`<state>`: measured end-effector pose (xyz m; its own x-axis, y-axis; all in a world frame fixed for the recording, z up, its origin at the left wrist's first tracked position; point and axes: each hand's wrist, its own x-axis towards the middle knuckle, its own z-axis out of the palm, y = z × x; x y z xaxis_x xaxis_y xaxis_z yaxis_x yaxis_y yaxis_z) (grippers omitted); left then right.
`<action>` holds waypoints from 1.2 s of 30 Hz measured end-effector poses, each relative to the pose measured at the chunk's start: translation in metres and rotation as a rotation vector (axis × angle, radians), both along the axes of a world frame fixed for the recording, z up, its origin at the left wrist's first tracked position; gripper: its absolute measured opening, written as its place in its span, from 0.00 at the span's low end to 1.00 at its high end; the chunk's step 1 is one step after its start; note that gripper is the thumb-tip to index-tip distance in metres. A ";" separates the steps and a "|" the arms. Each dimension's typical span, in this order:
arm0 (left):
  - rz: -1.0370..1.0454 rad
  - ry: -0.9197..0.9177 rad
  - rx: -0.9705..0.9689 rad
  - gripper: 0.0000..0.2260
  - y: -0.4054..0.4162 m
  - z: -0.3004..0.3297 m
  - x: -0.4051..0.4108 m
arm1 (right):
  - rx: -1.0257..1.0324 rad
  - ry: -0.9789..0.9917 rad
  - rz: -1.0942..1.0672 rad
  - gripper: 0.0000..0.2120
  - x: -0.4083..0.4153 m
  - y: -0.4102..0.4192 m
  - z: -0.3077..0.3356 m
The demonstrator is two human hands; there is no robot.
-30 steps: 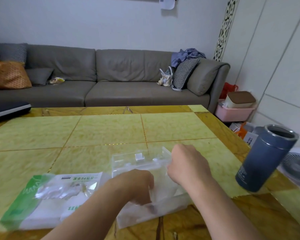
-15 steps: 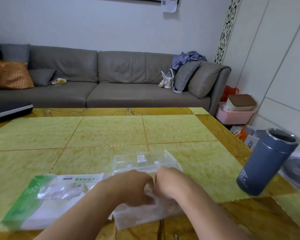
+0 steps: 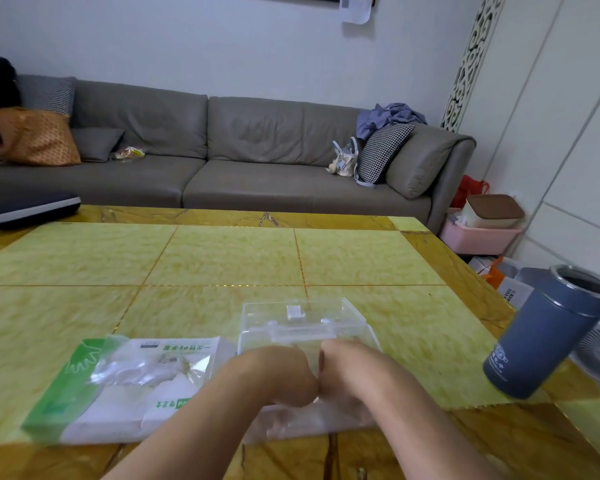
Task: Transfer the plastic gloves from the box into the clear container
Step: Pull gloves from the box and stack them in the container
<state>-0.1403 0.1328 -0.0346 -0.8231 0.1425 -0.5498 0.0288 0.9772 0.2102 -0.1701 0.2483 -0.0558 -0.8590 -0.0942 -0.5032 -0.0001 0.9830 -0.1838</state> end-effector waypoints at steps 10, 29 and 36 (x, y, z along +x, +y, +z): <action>0.033 0.228 0.142 0.16 -0.013 0.005 0.011 | 0.097 0.232 -0.003 0.11 0.010 -0.004 0.015; 0.468 0.641 0.185 0.06 -0.221 -0.008 0.059 | -0.312 0.686 0.682 0.24 0.081 -0.117 0.030; 0.575 0.721 0.383 0.06 -0.227 -0.010 0.057 | -0.297 0.583 0.782 0.21 0.091 -0.141 0.005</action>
<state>-0.0835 -0.0938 -0.0447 -0.9414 -0.3194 0.1086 -0.1824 0.7527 0.6326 -0.0792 0.1070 -0.0513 -0.6073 -0.7870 0.1087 -0.7901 0.5840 -0.1861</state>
